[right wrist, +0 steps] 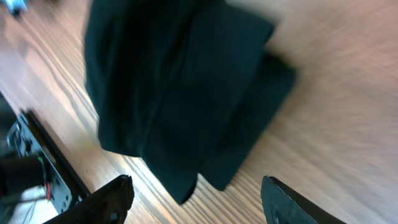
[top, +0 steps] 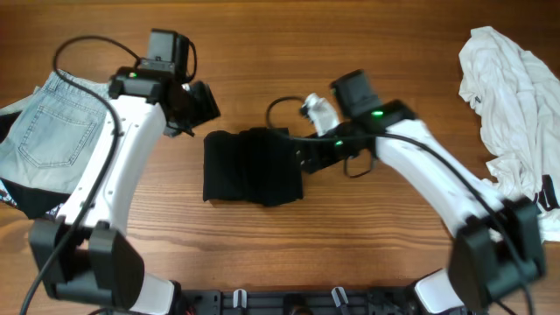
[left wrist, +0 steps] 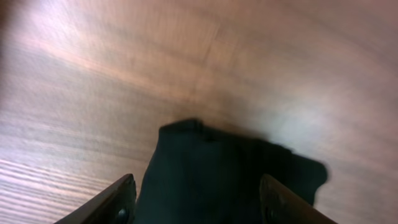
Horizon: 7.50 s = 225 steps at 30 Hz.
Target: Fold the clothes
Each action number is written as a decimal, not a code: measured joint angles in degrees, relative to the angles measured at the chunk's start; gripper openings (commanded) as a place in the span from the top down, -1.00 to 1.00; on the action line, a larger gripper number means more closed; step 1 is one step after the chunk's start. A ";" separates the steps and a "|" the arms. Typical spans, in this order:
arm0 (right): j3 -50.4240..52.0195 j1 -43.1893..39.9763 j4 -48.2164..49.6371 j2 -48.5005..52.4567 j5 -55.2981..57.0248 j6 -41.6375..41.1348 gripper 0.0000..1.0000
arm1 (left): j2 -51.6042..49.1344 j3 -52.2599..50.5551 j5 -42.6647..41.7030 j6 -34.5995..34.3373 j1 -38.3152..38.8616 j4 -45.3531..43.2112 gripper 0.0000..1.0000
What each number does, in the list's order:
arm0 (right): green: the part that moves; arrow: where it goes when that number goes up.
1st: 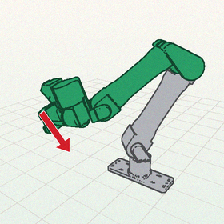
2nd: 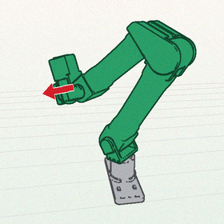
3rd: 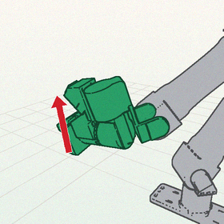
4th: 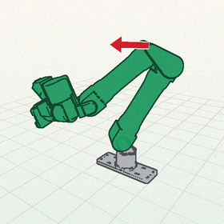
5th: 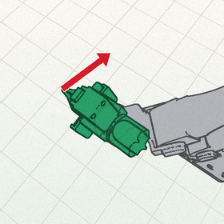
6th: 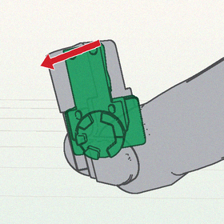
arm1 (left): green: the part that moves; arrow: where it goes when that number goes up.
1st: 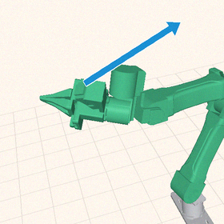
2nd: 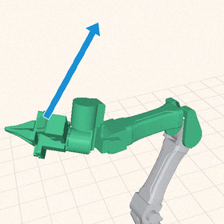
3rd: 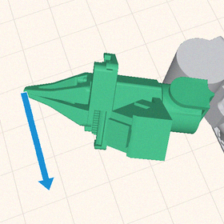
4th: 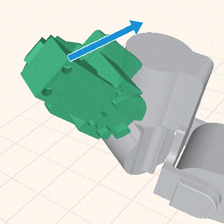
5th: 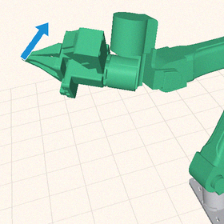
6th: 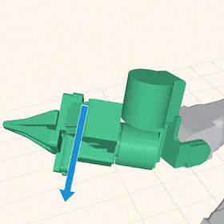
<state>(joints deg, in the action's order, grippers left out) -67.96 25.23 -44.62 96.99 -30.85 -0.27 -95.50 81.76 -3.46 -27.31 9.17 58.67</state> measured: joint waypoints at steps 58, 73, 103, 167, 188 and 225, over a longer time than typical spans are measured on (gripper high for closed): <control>0.13 2.67 -3.06 16.59 -1.60 -2.73 0.28 | -15.19 -12.17 -5.77 0.68 -1.64 -2.51 -0.45; -6.73 -10.03 -1.60 14.03 27.30 -5.11 0.20 | -12.68 -11.30 -12.98 0.63 -1.64 -6.34 -0.79; -8.04 -9.64 -6.58 -3.85 27.87 -6.36 0.11 | -22.47 -6.51 -26.82 11.13 10.19 -19.93 0.92; -8.07 -9.64 -8.33 -3.85 27.91 -7.65 -0.01 | -18.21 1.92 -23.71 10.25 -46.64 -23.76 -1.00; -8.09 -14.82 3.37 -3.85 11.50 -10.80 -1.00 | -3.02 0.90 -8.81 18.93 -5.90 3.17 -1.00; 21.88 -20.39 0.90 -51.08 29.66 -18.99 -1.00 | 68.08 -35.63 8.02 10.97 8.15 -5.40 -1.00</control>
<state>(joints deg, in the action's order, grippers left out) -46.09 4.84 -43.72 45.91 -1.19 -19.27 -27.42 46.13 4.56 -16.34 17.32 53.28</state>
